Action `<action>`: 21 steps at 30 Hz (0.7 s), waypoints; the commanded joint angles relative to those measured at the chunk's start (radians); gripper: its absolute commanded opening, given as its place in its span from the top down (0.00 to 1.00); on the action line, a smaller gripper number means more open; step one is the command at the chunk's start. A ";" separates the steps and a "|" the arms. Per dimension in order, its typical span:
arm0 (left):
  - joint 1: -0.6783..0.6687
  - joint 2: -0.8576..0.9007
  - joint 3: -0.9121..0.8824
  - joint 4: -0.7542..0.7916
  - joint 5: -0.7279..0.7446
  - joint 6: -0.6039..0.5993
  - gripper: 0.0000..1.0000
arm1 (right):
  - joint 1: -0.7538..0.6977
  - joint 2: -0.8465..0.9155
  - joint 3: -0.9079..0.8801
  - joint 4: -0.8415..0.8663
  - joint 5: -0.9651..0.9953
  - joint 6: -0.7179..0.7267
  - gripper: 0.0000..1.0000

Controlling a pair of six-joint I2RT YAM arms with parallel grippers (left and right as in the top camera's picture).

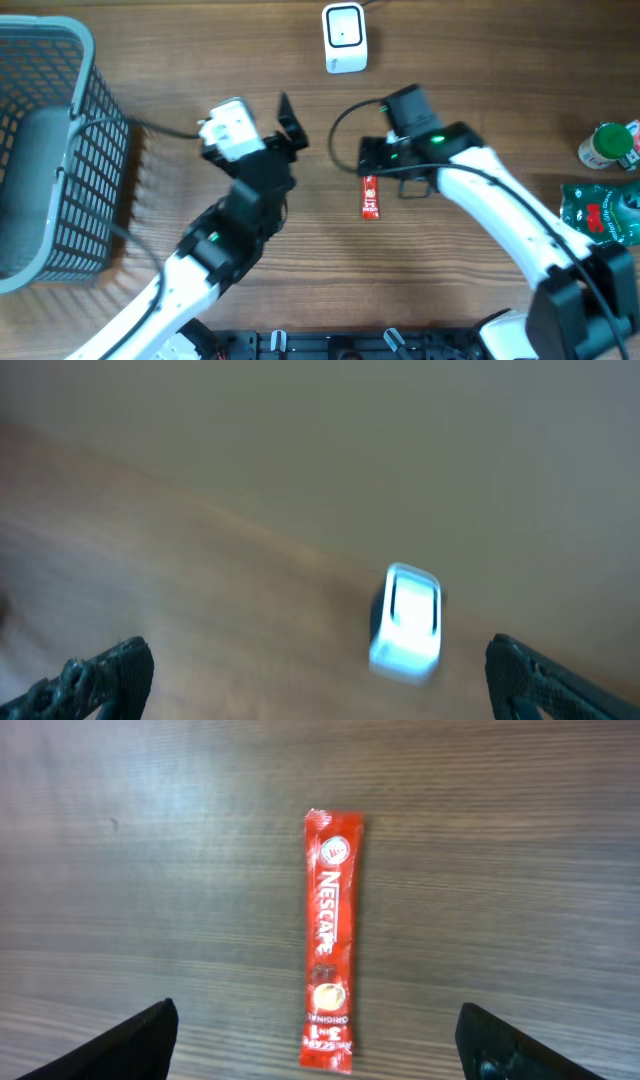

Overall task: Scan the item barcode
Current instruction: 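Lower the right gripper onto the Nescafe stick and grasp it, then lift the stick with the right gripper toward the scanner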

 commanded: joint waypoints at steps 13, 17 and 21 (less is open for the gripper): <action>0.004 -0.307 0.005 0.017 -0.422 0.212 0.00 | 0.096 0.360 -0.006 0.077 0.201 -0.051 0.34; 0.004 -0.307 0.005 -0.024 -0.423 0.212 0.00 | 0.096 0.453 -0.006 0.056 0.042 -0.106 0.90; 0.004 -0.309 0.005 0.093 -0.536 0.251 0.00 | 0.096 0.452 -0.004 0.040 0.058 -0.019 0.95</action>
